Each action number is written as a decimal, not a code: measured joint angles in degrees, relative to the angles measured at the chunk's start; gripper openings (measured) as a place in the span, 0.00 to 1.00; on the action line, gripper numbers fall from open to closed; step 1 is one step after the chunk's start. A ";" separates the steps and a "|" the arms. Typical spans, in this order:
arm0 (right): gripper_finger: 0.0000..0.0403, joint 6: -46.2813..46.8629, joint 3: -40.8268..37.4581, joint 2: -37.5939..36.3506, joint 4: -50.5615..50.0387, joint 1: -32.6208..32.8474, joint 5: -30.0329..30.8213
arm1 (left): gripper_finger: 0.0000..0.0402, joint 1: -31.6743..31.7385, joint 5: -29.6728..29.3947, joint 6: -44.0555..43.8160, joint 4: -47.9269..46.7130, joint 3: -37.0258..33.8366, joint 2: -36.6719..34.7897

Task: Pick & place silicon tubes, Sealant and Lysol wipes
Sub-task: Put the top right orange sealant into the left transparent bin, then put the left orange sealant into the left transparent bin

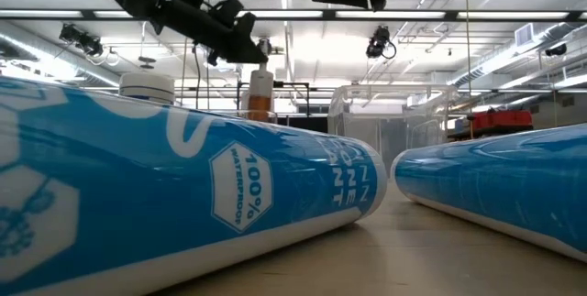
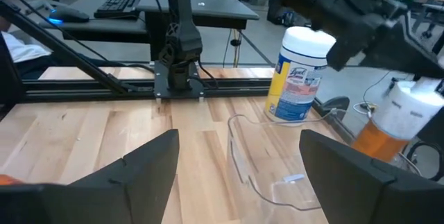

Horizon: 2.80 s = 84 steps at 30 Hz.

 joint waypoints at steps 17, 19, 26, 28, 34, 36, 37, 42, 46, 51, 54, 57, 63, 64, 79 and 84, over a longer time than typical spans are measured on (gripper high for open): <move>0.75 0.11 0.00 0.00 -0.34 -0.04 0.02 | 0.17 0.07 -0.09 -2.34 0.77 -1.14 -0.20; 0.75 0.15 0.00 0.00 -0.34 -0.04 0.02 | 0.17 0.06 -0.09 -2.42 0.70 -1.14 -0.21; 0.75 0.24 0.00 0.00 -0.76 -0.04 0.02 | 0.18 0.04 -0.07 -2.58 0.64 -1.12 -0.23; 0.75 0.62 0.00 0.02 -1.08 -0.04 0.02 | 0.18 0.04 -0.07 -2.40 0.59 -1.12 -0.23; 0.75 0.89 -0.02 0.02 -1.64 -0.04 0.02 | 0.20 0.04 -0.04 -1.02 -0.67 -1.12 -1.45; 0.75 1.16 -0.02 0.02 -1.78 -0.04 0.02 | 0.23 0.00 -0.01 0.20 -1.07 -1.14 -2.61; 0.75 1.16 -0.02 0.02 -1.93 -0.04 0.02 | 0.25 0.00 -0.01 0.24 -1.23 -1.14 -3.21; 0.75 1.74 -0.02 0.02 -2.53 -0.04 0.02 | 0.40 0.07 -0.04 0.49 -3.89 -1.14 -5.93; 0.75 1.80 -0.02 0.02 -3.00 0.05 0.04 | 0.51 -0.38 0.37 0.16 -8.93 -1.16 -9.97; 0.75 2.14 -0.04 0.02 -4.77 0.72 0.02 | 0.57 -3.64 1.00 -3.65 -20.37 -1.14 -16.65; 0.75 2.13 -0.04 0.02 -5.72 1.15 0.02 | 0.57 -7.23 1.62 -8.01 -26.39 -1.14 -20.11; 0.75 2.13 -0.04 0.02 -6.38 1.63 0.02 | 0.56 -11.88 2.26 -13.80 -31.55 -1.14 -22.12; 0.75 2.26 -0.04 0.02 -7.89 1.95 0.02 | 0.56 -23.58 2.51 -23.41 -40.33 -1.13 -21.45; 0.75 2.27 -0.04 0.02 -8.20 1.95 0.02 | 0.56 -25.75 2.67 -25.10 -41.54 -1.08 -20.87; 0.75 3.84 -0.04 0.02 -14.91 1.88 2.00 | 0.55 -52.29 0.63 -63.40 -47.75 -1.12 -9.00; 0.75 4.61 -0.04 0.02 -17.86 1.88 3.08 | 0.55 -59.71 0.93 -74.69 -44.68 -1.12 -3.41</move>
